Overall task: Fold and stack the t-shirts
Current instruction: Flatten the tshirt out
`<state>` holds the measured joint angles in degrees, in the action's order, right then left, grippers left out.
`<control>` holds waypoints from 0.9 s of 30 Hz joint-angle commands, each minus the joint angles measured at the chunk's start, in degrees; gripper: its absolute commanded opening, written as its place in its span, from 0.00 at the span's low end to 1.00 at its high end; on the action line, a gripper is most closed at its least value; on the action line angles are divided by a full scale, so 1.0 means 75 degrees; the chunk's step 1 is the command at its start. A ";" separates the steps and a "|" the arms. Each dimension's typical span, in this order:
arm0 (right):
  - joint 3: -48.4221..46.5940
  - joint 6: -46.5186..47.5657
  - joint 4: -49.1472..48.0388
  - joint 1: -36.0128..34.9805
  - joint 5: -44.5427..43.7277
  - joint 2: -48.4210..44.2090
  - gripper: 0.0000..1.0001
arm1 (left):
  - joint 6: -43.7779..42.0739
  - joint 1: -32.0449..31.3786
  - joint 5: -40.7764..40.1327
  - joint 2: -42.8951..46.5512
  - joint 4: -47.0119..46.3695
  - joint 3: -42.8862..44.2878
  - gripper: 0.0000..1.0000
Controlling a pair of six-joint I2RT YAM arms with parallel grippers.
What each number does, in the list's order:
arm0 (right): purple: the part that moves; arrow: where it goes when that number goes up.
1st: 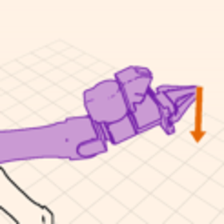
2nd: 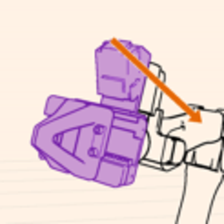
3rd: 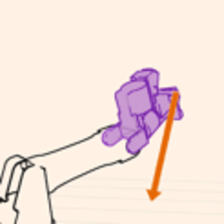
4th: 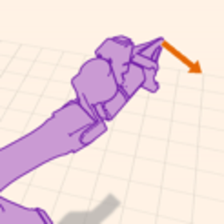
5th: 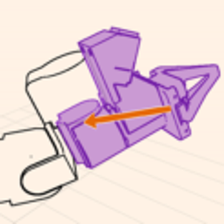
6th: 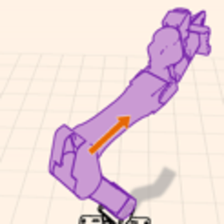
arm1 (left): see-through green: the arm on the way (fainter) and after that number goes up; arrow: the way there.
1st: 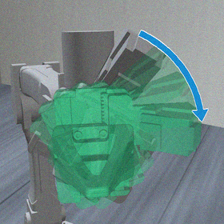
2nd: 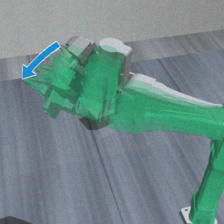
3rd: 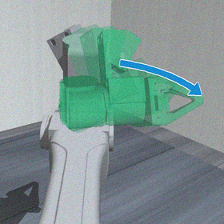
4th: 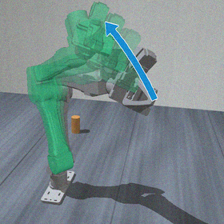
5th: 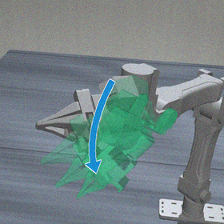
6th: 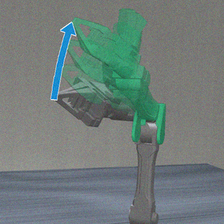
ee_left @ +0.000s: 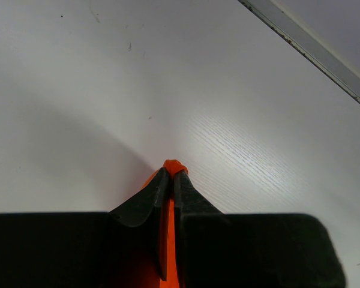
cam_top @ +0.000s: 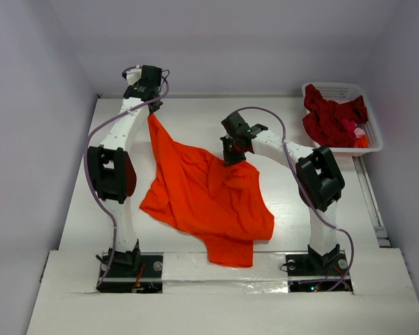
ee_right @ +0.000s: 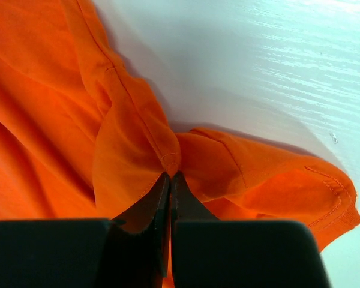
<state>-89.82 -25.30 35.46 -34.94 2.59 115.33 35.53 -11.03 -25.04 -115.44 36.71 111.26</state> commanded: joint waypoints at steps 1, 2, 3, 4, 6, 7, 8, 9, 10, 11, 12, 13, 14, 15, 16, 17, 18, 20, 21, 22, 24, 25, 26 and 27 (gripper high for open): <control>-0.0117 -0.0013 -0.0193 0.0018 -0.0052 0.0021 0.00 | -0.0096 0.0005 -0.0072 0.0122 -0.0008 0.0352 0.00; -0.0152 -0.0013 -0.0112 0.0018 -0.0099 -0.0025 0.00 | -0.0120 0.0005 -0.0049 0.0134 0.0004 0.0422 0.00; -0.0315 0.0021 -0.0030 0.0018 -0.0227 -0.0072 0.00 | -0.0120 0.0005 -0.0025 0.0134 0.0108 0.0504 0.00; -0.0468 0.0033 0.0238 0.0018 -0.0309 -0.0119 0.00 | -0.0143 0.0005 -0.0002 0.0145 0.0191 0.0609 0.00; -0.0912 0.0150 0.0567 0.0018 -0.0624 -0.0364 0.00 | -0.0190 0.0005 -0.0001 0.0157 0.0389 0.1089 0.00; -0.1437 0.0162 0.0719 0.0018 -0.0719 -0.0458 0.00 | -0.0248 0.0075 -0.0036 0.0169 0.0449 0.1253 0.00; -0.1755 0.0174 0.1069 0.0018 -0.0778 -0.0540 0.00 | -0.0272 0.0076 -0.0037 0.0169 0.0496 0.1556 0.00; -0.2083 0.0104 0.1235 0.0215 -0.0756 -0.0622 0.00 | -0.0272 0.0076 -0.0025 0.0192 0.0612 0.1722 0.00; -0.2701 0.0023 0.1376 0.0333 -0.0465 -0.0751 0.00 | -0.0249 0.0145 0.0033 0.0192 0.0671 0.1840 0.00; -0.2986 -0.0083 0.1598 0.0473 -0.0265 -0.0798 0.00 | -0.0226 0.0146 0.0057 0.0216 0.0742 0.2096 0.00; -0.3267 -0.0211 0.1681 0.0707 0.0143 -0.0845 0.00 | -0.0214 0.0216 0.0080 0.0239 0.0823 0.2203 0.00; -0.3548 -0.0247 0.1775 0.0802 0.0193 -0.0892 0.00 | -0.0225 0.0216 0.0104 0.0274 0.0836 0.2262 0.00; -0.4178 -0.0248 0.2066 0.0873 0.0194 -0.0870 0.00 | -0.0214 0.0216 0.0081 0.0332 0.0824 0.2263 0.00; -0.4544 -0.0155 0.2266 0.0943 0.0147 -0.0834 0.00 | -0.0214 0.0216 0.0057 0.0461 0.0813 0.2263 0.00; -0.4895 -0.0131 0.2465 0.1106 0.0089 -0.0707 0.00 | -0.0225 0.0216 0.0011 0.0508 0.0824 0.2251 0.00; -0.5235 -0.0119 0.2769 0.1212 0.0077 -0.0682 0.00 | -0.0225 0.0216 0.0010 0.0567 0.0824 0.2193 0.00; -0.5529 -0.0142 0.2783 0.1329 0.0135 -0.0717 0.00 | -0.0214 0.0298 -0.0013 0.0660 0.0813 0.2158 0.00; -0.5532 -0.0247 0.2678 0.1726 0.0311 -0.0973 0.00 | -0.0202 0.0298 0.0010 0.0766 0.0813 0.2111 0.00; -0.5578 -0.0306 0.2689 0.1845 0.0311 -0.1021 0.00 | -0.0179 0.0298 0.0010 0.0871 0.0801 0.2110 0.00; -0.5613 -0.0318 0.2690 0.1950 0.0311 -0.1068 0.00 | -0.0167 0.0391 0.0068 0.0930 0.0778 0.2122 0.00; -0.5730 -0.0307 0.2678 0.2173 0.0369 -0.1150 0.00 | -0.0155 0.0392 0.0092 0.1059 0.0742 0.2215 0.00; -0.5777 -0.0283 0.2666 0.2174 0.0416 -0.1162 0.00 | -0.0167 0.0462 0.0115 0.1094 0.0765 0.2274 0.00; -0.5859 -0.0271 0.2701 0.2244 0.0440 -0.1162 0.00 | -0.0178 0.0462 0.0139 0.1106 0.0777 0.2402 0.00; -0.5929 -0.0213 0.2725 0.2244 0.0451 -0.1151 0.00 | -0.0190 0.0462 0.0162 0.1188 0.0789 0.2450 0.00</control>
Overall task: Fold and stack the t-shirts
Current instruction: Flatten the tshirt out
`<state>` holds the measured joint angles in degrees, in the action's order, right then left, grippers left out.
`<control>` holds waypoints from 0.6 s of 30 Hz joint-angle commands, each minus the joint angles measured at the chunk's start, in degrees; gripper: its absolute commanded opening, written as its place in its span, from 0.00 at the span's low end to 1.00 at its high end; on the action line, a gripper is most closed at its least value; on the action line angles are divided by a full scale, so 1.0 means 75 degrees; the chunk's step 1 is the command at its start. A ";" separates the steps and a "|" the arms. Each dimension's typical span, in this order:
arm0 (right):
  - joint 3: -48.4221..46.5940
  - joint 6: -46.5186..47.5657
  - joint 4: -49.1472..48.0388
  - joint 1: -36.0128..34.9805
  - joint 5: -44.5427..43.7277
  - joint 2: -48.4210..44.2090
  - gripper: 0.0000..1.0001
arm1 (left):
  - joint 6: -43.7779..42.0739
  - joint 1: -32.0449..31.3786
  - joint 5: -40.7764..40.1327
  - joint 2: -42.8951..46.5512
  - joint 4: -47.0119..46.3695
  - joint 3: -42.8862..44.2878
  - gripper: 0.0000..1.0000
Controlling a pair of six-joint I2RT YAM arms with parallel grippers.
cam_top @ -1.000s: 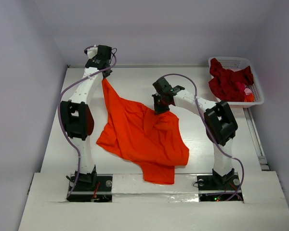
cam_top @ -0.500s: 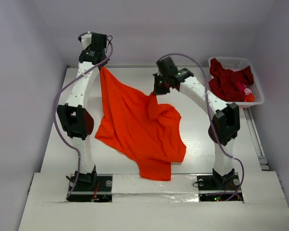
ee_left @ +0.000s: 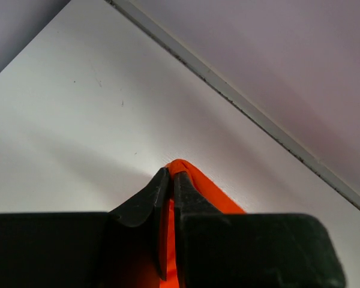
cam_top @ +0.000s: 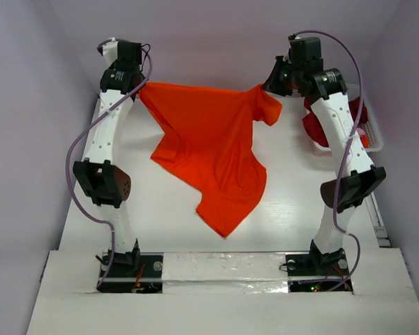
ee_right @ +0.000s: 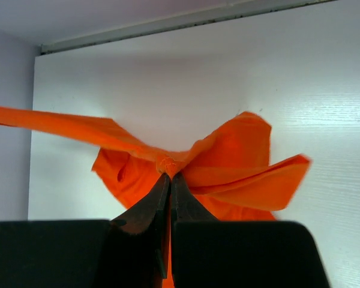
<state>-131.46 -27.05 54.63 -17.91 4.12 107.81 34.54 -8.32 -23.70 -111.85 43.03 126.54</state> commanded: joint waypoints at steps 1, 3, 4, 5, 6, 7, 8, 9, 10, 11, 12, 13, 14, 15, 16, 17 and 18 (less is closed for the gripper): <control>-0.0518 0.0055 0.0204 -0.0026 0.0259 -0.0160 0.00 | -0.0048 0.0101 0.0020 0.0757 -0.0053 0.0448 0.00; -0.0519 0.0125 0.0204 -0.0026 0.0259 -0.0195 0.00 | -0.0024 0.0171 0.0055 0.0967 -0.0088 0.0460 0.00; -0.0426 0.0161 0.0158 -0.0026 0.0294 -0.0288 0.00 | -0.0036 0.0171 0.0136 0.1038 -0.0111 0.0460 0.00; -0.0333 0.0207 0.0122 -0.0026 0.0364 -0.0358 0.00 | -0.0036 0.0171 0.0172 0.1120 -0.0123 0.0460 0.00; -0.0216 0.0266 0.0087 -0.0026 0.0423 -0.0440 0.00 | -0.0047 0.0171 0.0219 0.1260 -0.0147 0.0437 0.00; -0.0098 0.0290 0.0052 -0.0026 0.0516 -0.0638 0.00 | -0.0059 0.0171 0.0324 0.1343 -0.0158 0.0402 0.00; 0.0193 0.0313 -0.0041 -0.0026 0.0529 -0.0756 0.00 | -0.0059 0.0171 0.0383 0.1436 -0.0182 0.0367 0.00; 0.0335 0.0348 -0.0088 -0.0026 0.0552 -0.0885 0.00 | -0.0094 0.0171 0.0453 0.1611 -0.0228 0.0262 0.00; 0.0464 0.0360 -0.0135 -0.0026 0.0599 -0.1014 0.00 | -0.0106 0.0171 0.0488 0.1706 -0.0229 0.0203 0.00; 0.0570 0.0372 -0.0182 -0.0026 0.0622 -0.1236 0.00 | -0.0129 0.0171 0.0558 0.1788 -0.0229 0.0109 0.00; 0.0687 0.0372 -0.0194 -0.0026 0.0646 -0.1342 0.00 | -0.0153 0.0171 0.0582 0.1951 -0.0171 0.0085 0.00; 0.0711 0.0360 -0.0206 -0.0026 0.0669 -0.1448 0.00 | -0.0153 0.0171 0.0582 0.2046 -0.0147 0.0062 0.00; 0.0723 0.0372 -0.0206 -0.0026 0.0704 -0.1634 0.00 | -0.0164 0.0171 0.0606 0.2151 -0.0170 -0.0020 0.00; 0.0677 0.0372 -0.0183 -0.0026 0.0739 -0.1729 0.00 | -0.0176 0.0171 0.0629 0.2407 -0.0228 -0.0195 0.00; 0.0641 0.0360 -0.0171 -0.0095 0.0786 -0.1800 0.00 | -0.0165 0.0171 0.0629 0.2549 -0.0275 -0.0289 0.00; 0.0629 0.0337 -0.0171 -0.0096 0.0821 -0.1870 0.00 | -0.0188 0.0171 0.0722 0.2840 -0.0345 -0.0534 0.00; 0.0606 0.0314 -0.0183 -0.0177 0.0868 -0.2010 0.00 | -0.0176 0.0171 0.0781 0.2983 -0.0439 -0.0617 0.00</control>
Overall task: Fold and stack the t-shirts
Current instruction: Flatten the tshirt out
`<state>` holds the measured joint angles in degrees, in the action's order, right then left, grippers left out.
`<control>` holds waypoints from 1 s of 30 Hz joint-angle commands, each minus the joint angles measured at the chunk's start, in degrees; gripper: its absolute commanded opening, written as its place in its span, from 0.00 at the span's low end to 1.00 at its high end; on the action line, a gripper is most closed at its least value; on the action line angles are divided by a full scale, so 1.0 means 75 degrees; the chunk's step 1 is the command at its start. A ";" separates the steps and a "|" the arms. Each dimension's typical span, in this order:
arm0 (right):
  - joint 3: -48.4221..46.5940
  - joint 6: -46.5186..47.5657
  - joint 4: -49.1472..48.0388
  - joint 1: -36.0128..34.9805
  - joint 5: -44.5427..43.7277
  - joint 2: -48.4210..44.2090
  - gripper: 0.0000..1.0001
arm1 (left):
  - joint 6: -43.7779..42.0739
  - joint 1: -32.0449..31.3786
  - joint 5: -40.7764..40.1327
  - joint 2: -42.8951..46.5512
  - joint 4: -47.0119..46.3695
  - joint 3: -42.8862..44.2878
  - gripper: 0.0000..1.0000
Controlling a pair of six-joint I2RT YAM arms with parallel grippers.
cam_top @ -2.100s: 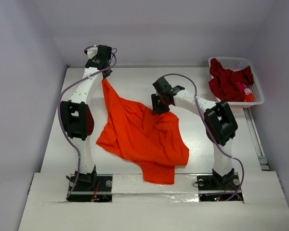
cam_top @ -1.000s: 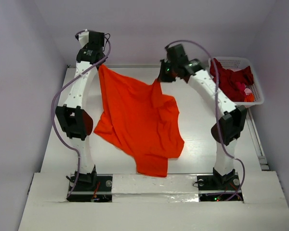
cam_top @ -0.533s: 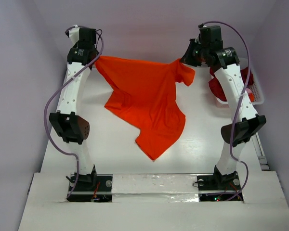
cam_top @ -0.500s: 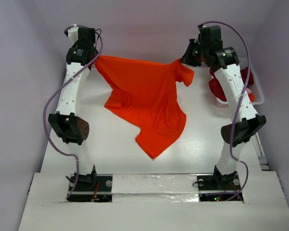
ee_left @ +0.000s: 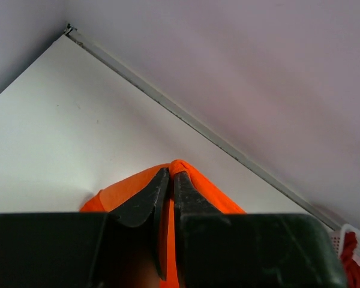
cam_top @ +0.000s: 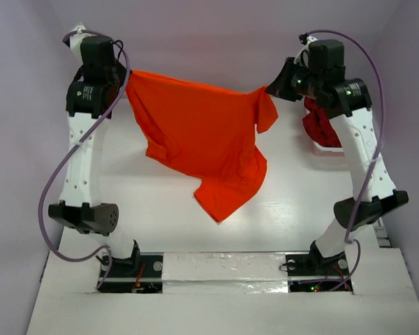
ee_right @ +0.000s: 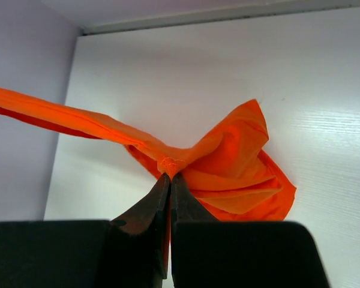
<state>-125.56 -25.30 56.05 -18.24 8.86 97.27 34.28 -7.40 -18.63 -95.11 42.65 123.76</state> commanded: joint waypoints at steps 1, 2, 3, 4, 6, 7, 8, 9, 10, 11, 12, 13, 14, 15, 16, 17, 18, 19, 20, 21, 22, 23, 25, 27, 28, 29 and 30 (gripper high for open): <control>-0.0169 0.0057 -0.0372 -0.0134 0.0271 -0.0688 0.00 | -0.0153 0.0049 0.0222 0.0879 -0.0425 -0.0318 0.00; -0.0169 0.0045 -0.0395 -0.0239 0.0283 -0.0758 0.00 | -0.0153 0.0049 0.0304 0.0985 -0.0449 -0.0365 0.00; -0.0169 0.0022 -0.0395 -0.0379 0.0306 -0.0910 0.00 | -0.0165 0.0049 0.0432 0.1195 -0.0460 -0.0412 0.00; -0.0169 0.0022 -0.0395 -0.0485 0.0318 -0.1004 0.00 | -0.0188 0.0049 0.0561 0.1313 -0.0484 -0.0424 0.00; -0.0134 0.0057 -0.0407 -0.0743 0.0225 -0.1227 0.00 | -0.0258 0.0049 0.1099 0.1803 -0.0775 -0.0726 0.00; -0.0076 0.0080 -0.0419 -0.1045 0.0085 -0.1529 0.00 | -0.0282 0.0049 0.1276 0.2027 -0.0916 -0.0879 0.00; 0.0145 0.0103 -0.0558 -0.1199 0.0003 -0.1718 0.00 | -0.0328 0.0049 0.1637 0.2505 -0.1068 -0.1264 0.00; 0.0298 0.0104 -0.0641 -0.1386 -0.0126 -0.1917 0.00 | -0.0352 0.0049 0.1826 0.2765 -0.1395 -0.1488 0.00; 0.0439 0.0104 -0.0711 -0.1736 -0.0440 -0.2348 0.00 | -0.0352 0.0049 0.2002 0.3046 -0.1549 -0.1699 0.00; 0.0568 0.0092 -0.0851 -0.1926 -0.0594 -0.2573 0.00 | -0.0352 0.0049 0.2329 0.3315 -0.1701 -0.1910 0.00; 0.0917 0.0069 -0.0957 -0.2090 -0.0723 -0.2831 0.00 | -0.0375 0.0049 0.2471 0.3898 -0.2028 -0.2330 0.00; 0.1153 0.0011 -0.1097 -0.2231 -0.1003 -0.3088 0.00 | -0.0376 0.0049 0.2740 0.4206 -0.2193 -0.2520 0.00; 0.1410 -0.0025 -0.1435 -0.2453 -0.1076 -0.3683 0.00 | -0.0387 0.0049 0.2986 0.4499 -0.2357 -0.2719 0.00; 0.1946 -0.0083 -0.1624 -0.2455 -0.1088 -0.3979 0.00 | -0.0411 0.0049 0.3139 0.5082 -0.2672 -0.3069 0.00; 0.2207 -0.0095 -0.1777 -0.2524 -0.1123 -0.4272 0.00 | -0.0422 0.0049 0.3268 0.5354 -0.2780 -0.3188 0.00; 0.2477 -0.0107 -0.2080 -0.2525 -0.1135 -0.4576 0.00 | -0.0457 0.0049 0.3293 0.5601 -0.2862 -0.3294 0.00; 0.2734 -0.0130 -0.2257 -0.2525 -0.1146 -0.5171 0.00 | -0.0469 0.0049 0.3328 0.6021 -0.2956 -0.3434 0.00; 0.3213 -0.0165 -0.2410 -0.2525 -0.1123 -0.5467 0.00 | -0.0493 0.0049 0.3340 0.6188 -0.2945 -0.3447 0.00; 0.3600 -0.0177 -0.2678 -0.2525 -0.1088 -0.5957 0.00 | -0.0504 0.0049 0.3363 0.6410 -0.2875 -0.3401 0.00; 0.3604 -0.0178 -0.2808 -0.2525 -0.1076 -0.6182 0.00 | -0.0505 0.0049 0.3433 0.6481 -0.2828 -0.3377 0.00; 0.3917 -0.0201 -0.2949 -0.2525 -0.0949 -0.6382 0.00 | -0.0493 0.0049 0.3480 0.6540 -0.2781 -0.3331 0.00; 0.4037 -0.0189 -0.3159 -0.2525 -0.0866 -0.6535 0.00 | -0.0493 0.0049 0.3620 0.6610 -0.2746 -0.3284 0.00; 0.4143 -0.0189 -0.3266 -0.2525 -0.0667 -0.6770 0.00 | -0.0458 0.0049 0.3820 0.6716 -0.2641 -0.3015 0.00; 0.4073 -0.0178 -0.3278 -0.2525 -0.0585 -0.6771 0.00 | -0.0376 0.0049 0.3902 0.6728 -0.2512 -0.2618 0.00; 0.4027 -0.0166 -0.3255 -0.2525 -0.0526 -0.6689 0.00 | -0.0353 0.0049 0.3914 0.6705 -0.2453 -0.2476 0.00; 0.3875 -0.0166 -0.3255 -0.2525 -0.0467 -0.6631 0.00 | -0.0341 0.0049 0.3949 0.6682 -0.2418 -0.2335 0.00; 0.3781 -0.0154 -0.3255 -0.2525 -0.0397 -0.6572 0.00 | -0.0294 0.0049 0.3972 0.6577 -0.2383 -0.1998 0.00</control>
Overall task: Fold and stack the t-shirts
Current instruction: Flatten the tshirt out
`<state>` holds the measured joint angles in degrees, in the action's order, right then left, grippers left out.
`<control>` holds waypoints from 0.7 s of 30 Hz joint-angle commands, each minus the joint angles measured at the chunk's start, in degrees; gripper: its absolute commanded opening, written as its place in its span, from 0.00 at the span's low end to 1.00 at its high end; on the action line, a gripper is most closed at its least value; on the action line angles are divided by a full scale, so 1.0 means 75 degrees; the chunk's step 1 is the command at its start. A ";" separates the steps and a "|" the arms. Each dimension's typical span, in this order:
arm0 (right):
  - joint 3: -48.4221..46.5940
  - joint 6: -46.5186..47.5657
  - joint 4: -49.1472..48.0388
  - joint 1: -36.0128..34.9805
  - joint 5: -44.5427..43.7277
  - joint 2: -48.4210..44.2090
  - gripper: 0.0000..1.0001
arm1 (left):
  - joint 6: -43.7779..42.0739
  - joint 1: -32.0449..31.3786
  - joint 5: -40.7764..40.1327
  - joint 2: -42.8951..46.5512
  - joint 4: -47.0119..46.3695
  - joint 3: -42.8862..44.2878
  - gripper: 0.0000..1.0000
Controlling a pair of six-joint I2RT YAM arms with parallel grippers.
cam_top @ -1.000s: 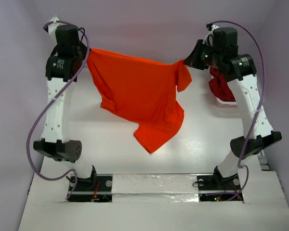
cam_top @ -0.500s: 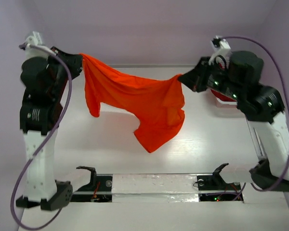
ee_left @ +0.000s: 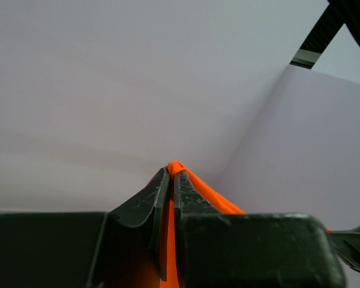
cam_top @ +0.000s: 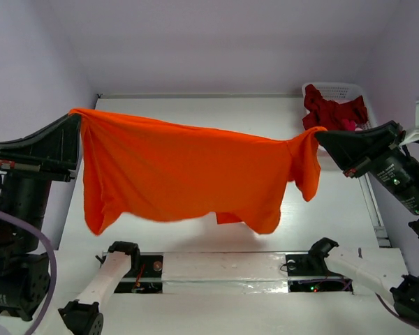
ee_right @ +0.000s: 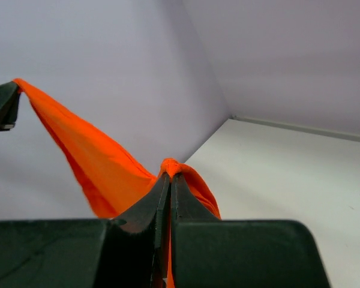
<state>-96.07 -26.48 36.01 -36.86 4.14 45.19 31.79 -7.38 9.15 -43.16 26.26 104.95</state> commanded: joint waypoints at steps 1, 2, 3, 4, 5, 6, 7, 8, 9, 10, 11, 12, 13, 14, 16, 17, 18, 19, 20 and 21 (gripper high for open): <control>-0.0267 0.0050 -0.0559 -0.0042 0.0279 0.0547 0.00 | 0.0050 0.0046 0.0211 -0.0421 -0.0127 0.0666 0.00; -0.0396 0.0062 -0.0513 -0.0042 0.0303 0.0677 0.00 | 0.0062 0.0046 0.0175 -0.0480 -0.0115 0.0783 0.00; -0.0722 0.0097 -0.0443 -0.0042 0.0315 0.0805 0.00 | 0.0050 0.0046 0.0105 -0.0631 -0.0103 0.0982 0.00; -0.0934 0.0167 -0.0349 -0.0042 0.0280 0.0981 0.00 | 0.0039 0.0046 0.0000 -0.0714 -0.0068 0.1019 0.00; -0.1168 0.0214 -0.0070 -0.0042 0.0106 0.1389 0.00 | 0.0015 0.0046 -0.0163 -0.0784 -0.0114 0.0996 0.00; -0.1612 0.0272 0.0084 -0.0042 -0.0035 0.1625 0.00 | -0.0020 0.0046 -0.0258 -0.0924 -0.0196 0.0729 0.00; -0.1802 0.0354 0.0201 -0.0042 -0.0141 0.1824 0.00 | -0.0078 0.0046 -0.0305 -0.0995 -0.0417 0.0529 0.00; -0.1978 0.0390 0.0400 -0.0042 -0.0339 0.2047 0.00 | -0.0079 0.0046 -0.0445 -0.1089 -0.0512 0.0306 0.00; -0.2142 0.0436 0.0506 -0.0042 -0.0457 0.2478 0.00 | -0.0102 0.0046 -0.0516 -0.1333 -0.0594 -0.0090 0.00; -0.2387 0.0483 0.0565 -0.0042 -0.0783 0.2691 0.00 | -0.0137 0.0046 -0.0633 -0.1452 -0.0792 -0.0303 0.00; -0.2459 0.0519 0.0647 -0.0042 -0.0926 0.2879 0.00 | -0.0137 0.0046 -0.0703 -0.1580 -0.0876 -0.0491 0.00; -0.2588 0.0531 0.0706 -0.0042 -0.1078 0.3345 0.00 | -0.0160 0.0046 -0.0797 -0.1918 -0.0946 -0.0725 0.00; -0.2705 0.0589 0.0776 -0.0042 -0.1207 0.3605 0.00 | -0.0195 0.0046 -0.0856 -0.2130 -0.1040 -0.0785 0.00; -0.3089 0.0670 0.0986 -0.0042 -0.1441 0.4222 0.00 | -0.0219 0.0046 -0.0972 -0.2597 -0.1099 -0.0774 0.00; -0.3559 0.0729 0.1209 0.0027 -0.1676 0.4855 0.00 | -0.0278 0.0046 -0.1043 -0.3091 -0.1099 -0.0623 0.00; -0.4142 0.0741 0.1466 0.0098 -0.1677 0.5186 0.00 | -0.0289 0.0046 -0.1090 -0.3325 -0.1088 -0.0494 0.00; -0.4449 0.0742 0.1561 0.0098 -0.1631 0.5503 0.00 | -0.0301 0.0046 -0.1126 -0.3792 -0.1006 -0.0168 0.00; -0.4765 0.0753 0.1666 0.0342 -0.1572 0.5796 0.00 | -0.0313 0.0046 -0.1149 -0.4005 -0.0971 -0.0002 0.00; -0.5430 0.0742 0.1853 0.0437 -0.1398 0.6333 0.00 | -0.0313 0.0046 -0.1149 -0.4182 -0.0947 0.0173 0.00; -0.5750 0.0742 0.1925 0.0520 -0.1326 0.6570 0.00 | -0.0336 0.0046 -0.1149 -0.4485 -0.0935 0.0419 0.00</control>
<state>-130.96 -22.17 47.59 -35.33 -5.10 90.65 30.57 -7.38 2.00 -75.55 21.15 102.59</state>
